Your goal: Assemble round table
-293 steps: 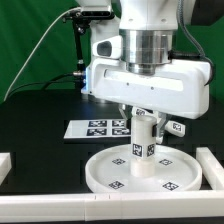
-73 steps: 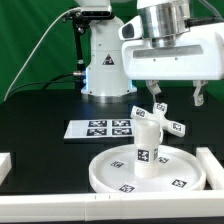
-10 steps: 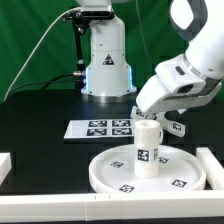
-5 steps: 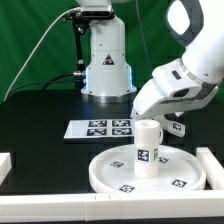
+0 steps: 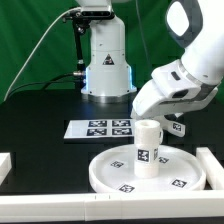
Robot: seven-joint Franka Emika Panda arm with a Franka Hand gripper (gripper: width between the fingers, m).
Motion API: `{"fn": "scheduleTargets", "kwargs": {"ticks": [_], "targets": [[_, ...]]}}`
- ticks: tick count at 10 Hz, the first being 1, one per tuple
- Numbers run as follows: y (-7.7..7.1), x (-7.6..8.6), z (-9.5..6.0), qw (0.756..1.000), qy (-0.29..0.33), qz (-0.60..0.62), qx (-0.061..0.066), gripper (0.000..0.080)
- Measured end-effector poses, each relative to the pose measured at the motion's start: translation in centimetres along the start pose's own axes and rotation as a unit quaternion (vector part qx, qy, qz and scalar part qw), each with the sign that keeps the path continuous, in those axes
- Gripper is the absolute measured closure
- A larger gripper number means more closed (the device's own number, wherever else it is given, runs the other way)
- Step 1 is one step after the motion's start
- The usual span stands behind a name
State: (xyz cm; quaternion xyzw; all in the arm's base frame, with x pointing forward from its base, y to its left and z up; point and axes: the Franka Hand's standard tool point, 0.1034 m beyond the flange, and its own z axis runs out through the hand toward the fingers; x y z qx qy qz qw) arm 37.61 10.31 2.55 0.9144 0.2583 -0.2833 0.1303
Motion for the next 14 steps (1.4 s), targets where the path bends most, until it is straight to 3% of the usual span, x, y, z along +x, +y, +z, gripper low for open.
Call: {"fn": "scheduleTargets", "kwargs": {"ticks": [2,6,8,9,11,12,14], "targets": [[0.0,0.0,0.0,1.0,0.0,0.0,0.0,0.0369],[0.3,0.1,-0.4,1.0,0.004,-0.003,0.004,0.0367],[3.0,-0.8,-4.7,0.999,0.037,0.0,0.022,0.0367],[4.4,-1.0,-6.0,0.999,0.045,0.003,0.028,0.0367],[6.8,-0.7,-9.0,0.987,0.153,-0.034,0.022,0.0366],[6.8,-1.3,-9.2,0.981,0.19,-0.04,0.014,0.0366],[7.3,-0.7,-9.2,0.968,0.25,-0.035,0.009,0.0366]]}}
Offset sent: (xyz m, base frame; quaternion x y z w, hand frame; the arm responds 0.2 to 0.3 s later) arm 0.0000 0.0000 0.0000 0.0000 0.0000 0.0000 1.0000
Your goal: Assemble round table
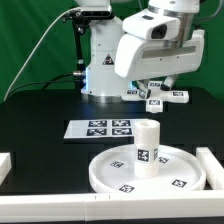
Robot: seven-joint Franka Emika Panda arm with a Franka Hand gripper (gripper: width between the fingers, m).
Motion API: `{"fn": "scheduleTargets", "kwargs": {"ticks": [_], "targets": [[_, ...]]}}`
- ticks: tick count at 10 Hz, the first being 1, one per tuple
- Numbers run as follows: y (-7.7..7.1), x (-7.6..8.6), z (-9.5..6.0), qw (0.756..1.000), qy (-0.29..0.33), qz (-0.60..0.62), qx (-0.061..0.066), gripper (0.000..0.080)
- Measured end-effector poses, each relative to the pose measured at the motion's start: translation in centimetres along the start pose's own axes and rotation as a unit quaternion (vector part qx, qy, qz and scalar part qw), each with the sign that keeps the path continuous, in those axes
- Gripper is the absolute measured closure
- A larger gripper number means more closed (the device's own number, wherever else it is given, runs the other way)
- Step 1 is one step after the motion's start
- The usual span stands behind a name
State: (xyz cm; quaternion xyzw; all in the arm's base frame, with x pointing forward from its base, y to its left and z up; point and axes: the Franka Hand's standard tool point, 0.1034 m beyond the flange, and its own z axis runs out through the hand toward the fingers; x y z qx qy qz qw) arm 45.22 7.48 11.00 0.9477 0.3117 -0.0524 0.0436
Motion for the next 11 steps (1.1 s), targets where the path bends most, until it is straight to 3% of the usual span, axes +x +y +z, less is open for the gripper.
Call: {"fn": "scheduleTargets", "kwargs": {"ticks": [1,2,3,4,7,8,9,10,11], "targets": [[0.5,-0.2,-0.3,1.0,0.029,-0.002,0.004,0.0366],[2.2,0.2,-2.0,0.998,0.06,-0.007,0.012,0.0366],[4.0,0.7,-3.6,0.995,0.101,-0.024,-0.002,0.0366],[4.7,0.8,-4.1,0.992,0.124,-0.037,-0.012,0.0366],[4.3,0.3,-3.2,0.992,0.117,-0.037,-0.01,0.0364],[4.9,0.2,-2.5,0.992,0.104,-0.064,-0.027,0.0364],[5.8,0.9,-2.8,0.992,0.078,-0.093,-0.04,0.0364],[7.1,2.6,-4.5,0.989,0.071,-0.113,-0.056,0.0364],[7.6,3.9,-5.0,0.991,0.076,-0.097,-0.06,0.0364]]}}
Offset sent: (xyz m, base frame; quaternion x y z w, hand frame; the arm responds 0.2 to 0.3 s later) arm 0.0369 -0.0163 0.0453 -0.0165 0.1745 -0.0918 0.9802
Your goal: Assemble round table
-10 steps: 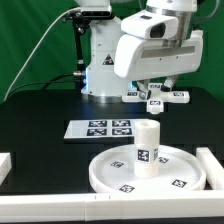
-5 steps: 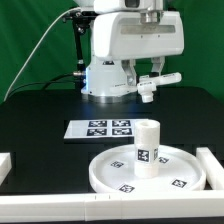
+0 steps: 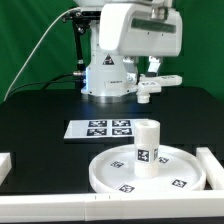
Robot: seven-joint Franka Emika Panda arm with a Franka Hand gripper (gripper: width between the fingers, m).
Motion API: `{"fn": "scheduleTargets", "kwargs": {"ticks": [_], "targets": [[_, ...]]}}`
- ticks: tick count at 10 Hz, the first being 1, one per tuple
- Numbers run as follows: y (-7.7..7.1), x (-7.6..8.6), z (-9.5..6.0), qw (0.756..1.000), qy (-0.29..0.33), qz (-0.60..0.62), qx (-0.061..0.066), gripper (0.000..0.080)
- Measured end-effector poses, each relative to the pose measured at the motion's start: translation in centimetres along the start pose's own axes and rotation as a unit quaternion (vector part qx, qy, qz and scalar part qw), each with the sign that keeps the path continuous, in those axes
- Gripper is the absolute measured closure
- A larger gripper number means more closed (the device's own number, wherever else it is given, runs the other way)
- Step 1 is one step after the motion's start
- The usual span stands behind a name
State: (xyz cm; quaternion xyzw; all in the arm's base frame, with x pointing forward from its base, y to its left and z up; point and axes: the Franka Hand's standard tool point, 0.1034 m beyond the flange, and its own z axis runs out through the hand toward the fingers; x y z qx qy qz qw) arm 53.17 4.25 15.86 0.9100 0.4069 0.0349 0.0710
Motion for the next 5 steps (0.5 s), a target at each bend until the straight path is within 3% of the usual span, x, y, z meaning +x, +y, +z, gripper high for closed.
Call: {"fn": "scheduleTargets", "kwargs": {"ticks": [2,5], "targets": [[-0.48,0.19,0.49,1.0,-0.004,0.008,0.002,0.0364],[-0.01,0.29,0.39,1.0,-0.006,0.003,0.001,0.0364]]}}
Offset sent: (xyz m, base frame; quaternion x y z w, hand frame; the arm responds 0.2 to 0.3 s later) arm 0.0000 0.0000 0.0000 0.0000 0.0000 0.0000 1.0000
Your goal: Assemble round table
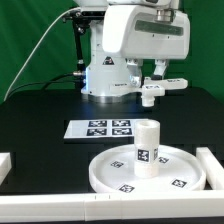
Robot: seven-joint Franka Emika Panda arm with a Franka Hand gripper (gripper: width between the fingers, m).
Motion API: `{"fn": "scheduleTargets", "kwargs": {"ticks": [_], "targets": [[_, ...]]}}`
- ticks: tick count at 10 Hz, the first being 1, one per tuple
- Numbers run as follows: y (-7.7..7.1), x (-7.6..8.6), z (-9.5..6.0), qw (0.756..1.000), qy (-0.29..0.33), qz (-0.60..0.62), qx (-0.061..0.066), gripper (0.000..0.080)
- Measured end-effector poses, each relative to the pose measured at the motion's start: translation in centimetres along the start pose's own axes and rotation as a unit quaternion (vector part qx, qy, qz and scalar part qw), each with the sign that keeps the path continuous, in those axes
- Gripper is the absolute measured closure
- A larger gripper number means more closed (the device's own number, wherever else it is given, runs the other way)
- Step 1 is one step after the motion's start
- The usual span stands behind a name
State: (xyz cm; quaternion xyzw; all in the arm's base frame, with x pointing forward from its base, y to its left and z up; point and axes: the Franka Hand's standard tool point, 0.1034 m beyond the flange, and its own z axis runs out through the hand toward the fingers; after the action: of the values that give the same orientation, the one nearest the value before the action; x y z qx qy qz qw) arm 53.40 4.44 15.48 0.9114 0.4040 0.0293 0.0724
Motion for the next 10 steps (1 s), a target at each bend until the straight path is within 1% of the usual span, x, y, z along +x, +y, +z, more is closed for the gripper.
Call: {"fn": "scheduleTargets", "kwargs": {"ticks": [1,2,3,5,6,10], "targets": [[1.4,0.9,-0.4,1.0,0.002,-0.003,-0.007,0.0364],[2.3,1.4,-0.2,1.0,0.001,-0.002,-0.012,0.0364],[2.7,1.5,0.3,1.0,-0.001,0.0,-0.014,0.0364],[2.7,1.6,1.0,1.0,-0.002,-0.001,-0.017,0.0364],[2.6,1.5,1.6,1.0,-0.005,-0.001,-0.016,0.0364],[1.9,1.3,2.9,1.0,-0.016,0.011,-0.01,0.0364]]}}
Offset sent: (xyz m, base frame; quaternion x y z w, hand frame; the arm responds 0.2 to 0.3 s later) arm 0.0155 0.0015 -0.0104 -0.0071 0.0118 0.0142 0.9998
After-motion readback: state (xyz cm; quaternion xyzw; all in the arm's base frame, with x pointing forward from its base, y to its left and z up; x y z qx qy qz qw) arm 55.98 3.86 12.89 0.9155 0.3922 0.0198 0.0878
